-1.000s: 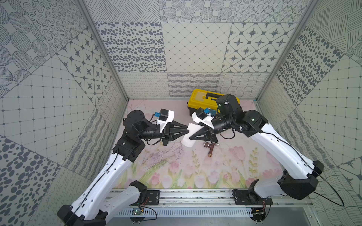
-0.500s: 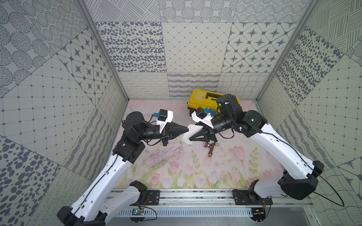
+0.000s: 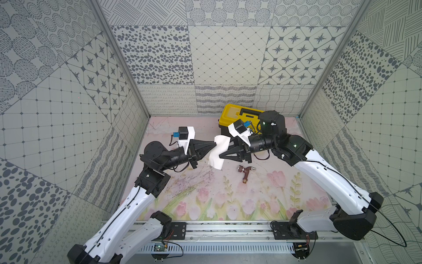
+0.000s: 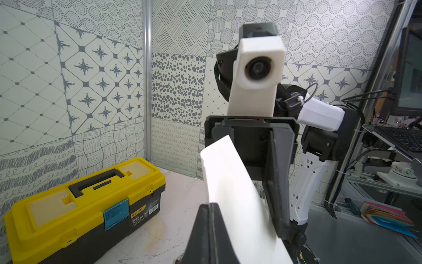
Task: Fold the square paper along the opposite sides
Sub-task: Smooth out the paper.
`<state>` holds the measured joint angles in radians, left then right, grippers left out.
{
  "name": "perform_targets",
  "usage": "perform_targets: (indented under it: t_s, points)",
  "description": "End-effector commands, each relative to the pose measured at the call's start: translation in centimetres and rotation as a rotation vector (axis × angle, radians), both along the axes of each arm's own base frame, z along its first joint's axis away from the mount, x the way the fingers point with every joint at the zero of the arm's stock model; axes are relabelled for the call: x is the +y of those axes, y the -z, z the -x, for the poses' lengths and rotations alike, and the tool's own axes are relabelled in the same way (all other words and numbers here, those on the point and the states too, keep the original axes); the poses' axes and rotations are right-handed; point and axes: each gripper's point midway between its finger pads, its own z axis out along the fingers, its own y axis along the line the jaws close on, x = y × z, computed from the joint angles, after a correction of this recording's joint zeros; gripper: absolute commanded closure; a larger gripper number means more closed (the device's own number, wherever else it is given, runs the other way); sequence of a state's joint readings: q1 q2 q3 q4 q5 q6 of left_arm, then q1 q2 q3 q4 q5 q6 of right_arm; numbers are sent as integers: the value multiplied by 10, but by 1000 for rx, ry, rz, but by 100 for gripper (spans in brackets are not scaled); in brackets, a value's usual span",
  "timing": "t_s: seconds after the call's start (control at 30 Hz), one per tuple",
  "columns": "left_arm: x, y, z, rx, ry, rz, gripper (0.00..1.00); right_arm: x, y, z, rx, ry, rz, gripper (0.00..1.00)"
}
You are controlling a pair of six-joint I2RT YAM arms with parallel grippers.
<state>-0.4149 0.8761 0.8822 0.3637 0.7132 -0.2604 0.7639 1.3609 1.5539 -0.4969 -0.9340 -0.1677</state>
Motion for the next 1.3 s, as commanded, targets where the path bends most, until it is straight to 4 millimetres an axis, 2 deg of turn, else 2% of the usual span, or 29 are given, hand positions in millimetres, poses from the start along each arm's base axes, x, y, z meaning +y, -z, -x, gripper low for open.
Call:
perform_targets:
  t_s: [0.0, 0.17, 0.23, 0.4, 0.8, 1.27]
  points:
    - [27, -48, -5, -65, -132, 230, 100, 3, -16, 1, -17, -22, -68, 63]
    - [33, -58, 8, -100, -133, 250, 100, 7, -15, -17, 5, 69, -61, 61]
    - [34, -60, 12, -108, -128, 249, 100, 9, -13, -23, 28, 95, -55, 56]
    - [32, -62, 17, -109, -100, 243, 100, 11, -12, -31, 67, 129, -56, 54]
    - [30, -66, 30, -120, -42, 250, 100, 12, -20, -26, 76, 84, -99, 60]
    - [31, -69, 33, -132, -32, 285, 100, 15, -26, -16, 104, -12, -132, 68]
